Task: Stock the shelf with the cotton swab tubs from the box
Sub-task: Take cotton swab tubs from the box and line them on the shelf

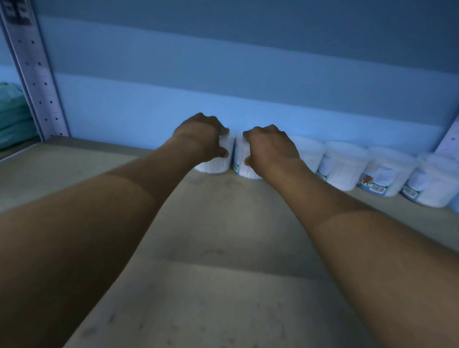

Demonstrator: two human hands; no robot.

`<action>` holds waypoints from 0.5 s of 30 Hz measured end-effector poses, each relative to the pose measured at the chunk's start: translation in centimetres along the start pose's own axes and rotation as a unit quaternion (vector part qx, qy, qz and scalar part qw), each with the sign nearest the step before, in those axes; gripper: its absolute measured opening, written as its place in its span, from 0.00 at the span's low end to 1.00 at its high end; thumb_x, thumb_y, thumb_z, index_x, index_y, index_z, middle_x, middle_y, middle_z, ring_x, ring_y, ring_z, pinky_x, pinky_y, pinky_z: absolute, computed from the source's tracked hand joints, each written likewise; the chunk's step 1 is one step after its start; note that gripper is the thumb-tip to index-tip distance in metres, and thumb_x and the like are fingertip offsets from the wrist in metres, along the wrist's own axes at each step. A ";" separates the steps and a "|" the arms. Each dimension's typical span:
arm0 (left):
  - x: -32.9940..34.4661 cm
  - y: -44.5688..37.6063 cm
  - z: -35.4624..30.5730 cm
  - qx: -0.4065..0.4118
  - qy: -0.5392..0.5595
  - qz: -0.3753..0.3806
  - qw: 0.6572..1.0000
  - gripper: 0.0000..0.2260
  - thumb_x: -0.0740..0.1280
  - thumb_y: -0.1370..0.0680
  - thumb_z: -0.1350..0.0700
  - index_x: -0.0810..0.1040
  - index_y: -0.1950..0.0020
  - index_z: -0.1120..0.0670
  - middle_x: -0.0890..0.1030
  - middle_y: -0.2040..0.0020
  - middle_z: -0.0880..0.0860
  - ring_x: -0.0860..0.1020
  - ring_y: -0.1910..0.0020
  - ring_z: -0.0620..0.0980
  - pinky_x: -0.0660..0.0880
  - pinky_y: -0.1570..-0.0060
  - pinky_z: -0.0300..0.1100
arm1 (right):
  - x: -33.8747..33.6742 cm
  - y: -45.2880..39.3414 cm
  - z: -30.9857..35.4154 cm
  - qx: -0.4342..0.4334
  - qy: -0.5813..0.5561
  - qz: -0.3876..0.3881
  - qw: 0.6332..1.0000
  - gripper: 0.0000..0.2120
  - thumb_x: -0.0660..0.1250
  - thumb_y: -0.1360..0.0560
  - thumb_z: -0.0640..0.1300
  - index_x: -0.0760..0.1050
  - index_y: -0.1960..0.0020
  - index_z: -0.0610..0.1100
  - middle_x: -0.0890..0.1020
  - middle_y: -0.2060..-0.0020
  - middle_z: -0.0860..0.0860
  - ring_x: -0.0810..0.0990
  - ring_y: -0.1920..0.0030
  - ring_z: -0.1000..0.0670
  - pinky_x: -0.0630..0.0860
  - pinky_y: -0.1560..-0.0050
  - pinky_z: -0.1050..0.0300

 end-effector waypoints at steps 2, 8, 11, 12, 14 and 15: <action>0.5 0.5 -0.3 0.009 -0.012 0.036 0.999 0.33 0.67 0.23 0.44 0.59 0.21 0.51 0.64 0.23 0.54 0.63 0.25 0.57 0.64 0.29 0.51 | -0.4 0.2 0.1 0.004 -0.014 0.029 0.999 0.22 0.71 0.25 0.40 0.73 0.31 0.44 0.77 0.37 0.43 0.76 0.37 0.41 0.72 0.48 0.53; -0.1 3.3 0.0 0.025 0.023 0.071 0.997 0.42 0.69 0.25 0.42 0.50 0.19 0.53 0.52 0.19 0.54 0.48 0.20 0.58 0.55 0.24 0.57 | -3.4 3.4 1.0 -0.005 -0.092 0.043 0.995 0.36 0.69 0.22 0.50 0.55 0.19 0.52 0.65 0.24 0.44 0.64 0.25 0.42 0.68 0.32 0.46; -2.1 6.3 0.0 0.036 0.025 0.054 0.998 0.37 0.70 0.24 0.45 0.57 0.20 0.54 0.62 0.22 0.55 0.61 0.24 0.57 0.62 0.27 0.51 | -4.9 5.8 1.3 -0.011 -0.101 0.040 0.994 0.35 0.69 0.22 0.50 0.58 0.20 0.53 0.68 0.25 0.44 0.66 0.26 0.42 0.70 0.34 0.47; -2.6 7.4 0.0 0.040 0.028 0.044 0.998 0.36 0.70 0.24 0.46 0.59 0.20 0.54 0.64 0.23 0.55 0.63 0.25 0.57 0.63 0.28 0.50 | -5.3 6.8 1.4 -0.012 -0.108 0.039 0.993 0.34 0.69 0.22 0.50 0.59 0.20 0.53 0.69 0.26 0.44 0.66 0.26 0.42 0.70 0.34 0.47; -3.1 9.7 0.1 0.049 0.044 0.018 0.998 0.33 0.71 0.24 0.47 0.63 0.22 0.53 0.68 0.25 0.56 0.67 0.27 0.57 0.65 0.30 0.49 | -6.3 8.8 1.6 -0.018 -0.118 0.039 0.992 0.32 0.68 0.23 0.51 0.61 0.21 0.54 0.71 0.27 0.46 0.68 0.27 0.43 0.72 0.35 0.47; -3.3 10.9 0.2 0.049 0.054 0.007 0.997 0.32 0.71 0.24 0.47 0.64 0.23 0.53 0.68 0.25 0.56 0.67 0.27 0.56 0.66 0.30 0.49 | -6.7 9.8 1.8 -0.019 -0.121 0.039 0.992 0.32 0.68 0.23 0.51 0.62 0.21 0.55 0.71 0.27 0.48 0.67 0.27 0.43 0.72 0.35 0.47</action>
Point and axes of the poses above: each hand's wrist, its own y-axis away from the middle knuckle, its own x-axis out of the palm, z = x × y, the point moved 2 cm from there along -y, towards the middle knuckle
